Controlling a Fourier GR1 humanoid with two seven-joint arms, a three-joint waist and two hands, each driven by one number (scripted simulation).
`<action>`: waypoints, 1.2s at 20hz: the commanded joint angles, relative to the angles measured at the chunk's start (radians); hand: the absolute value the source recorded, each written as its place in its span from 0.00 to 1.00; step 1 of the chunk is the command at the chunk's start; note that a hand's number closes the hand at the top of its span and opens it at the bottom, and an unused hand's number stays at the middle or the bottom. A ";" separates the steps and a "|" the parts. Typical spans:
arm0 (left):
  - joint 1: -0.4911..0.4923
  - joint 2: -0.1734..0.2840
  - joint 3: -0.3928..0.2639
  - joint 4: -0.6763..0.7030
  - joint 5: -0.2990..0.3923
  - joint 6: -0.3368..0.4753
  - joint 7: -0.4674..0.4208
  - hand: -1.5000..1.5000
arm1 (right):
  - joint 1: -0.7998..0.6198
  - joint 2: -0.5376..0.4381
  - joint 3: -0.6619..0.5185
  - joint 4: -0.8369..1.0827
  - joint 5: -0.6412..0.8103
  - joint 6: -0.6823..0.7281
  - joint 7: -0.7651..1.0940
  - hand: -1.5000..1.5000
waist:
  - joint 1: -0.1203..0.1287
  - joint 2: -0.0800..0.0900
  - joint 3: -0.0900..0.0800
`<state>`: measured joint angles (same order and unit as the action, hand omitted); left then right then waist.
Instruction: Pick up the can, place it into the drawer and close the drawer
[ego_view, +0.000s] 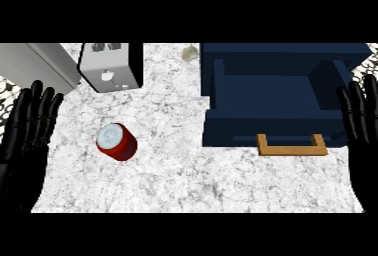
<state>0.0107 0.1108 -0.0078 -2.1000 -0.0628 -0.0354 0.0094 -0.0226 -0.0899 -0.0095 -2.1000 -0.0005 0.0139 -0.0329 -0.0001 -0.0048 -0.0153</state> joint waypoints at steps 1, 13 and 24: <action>-0.031 0.043 0.037 0.067 0.161 -0.126 -0.059 0.00 | 0.023 0.004 0.025 -0.033 0.024 0.000 0.004 0.00 | -0.005 0.005 0.014; -0.093 0.477 0.059 0.388 0.679 -0.835 -0.013 0.00 | 0.122 0.019 -0.069 0.079 -0.008 -0.069 0.178 0.00 | -0.030 0.015 0.014; -0.298 0.722 0.161 0.793 0.914 -1.164 0.021 0.00 | 0.263 -0.044 -0.237 0.016 -0.186 0.051 0.133 0.00 | -0.015 0.007 0.015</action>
<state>-0.2222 0.7778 0.1269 -1.4348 0.8229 -1.0444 0.0306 0.2281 -0.1247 -0.2023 -2.1015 -0.1454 0.0376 0.1204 -0.0210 0.0020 -0.0001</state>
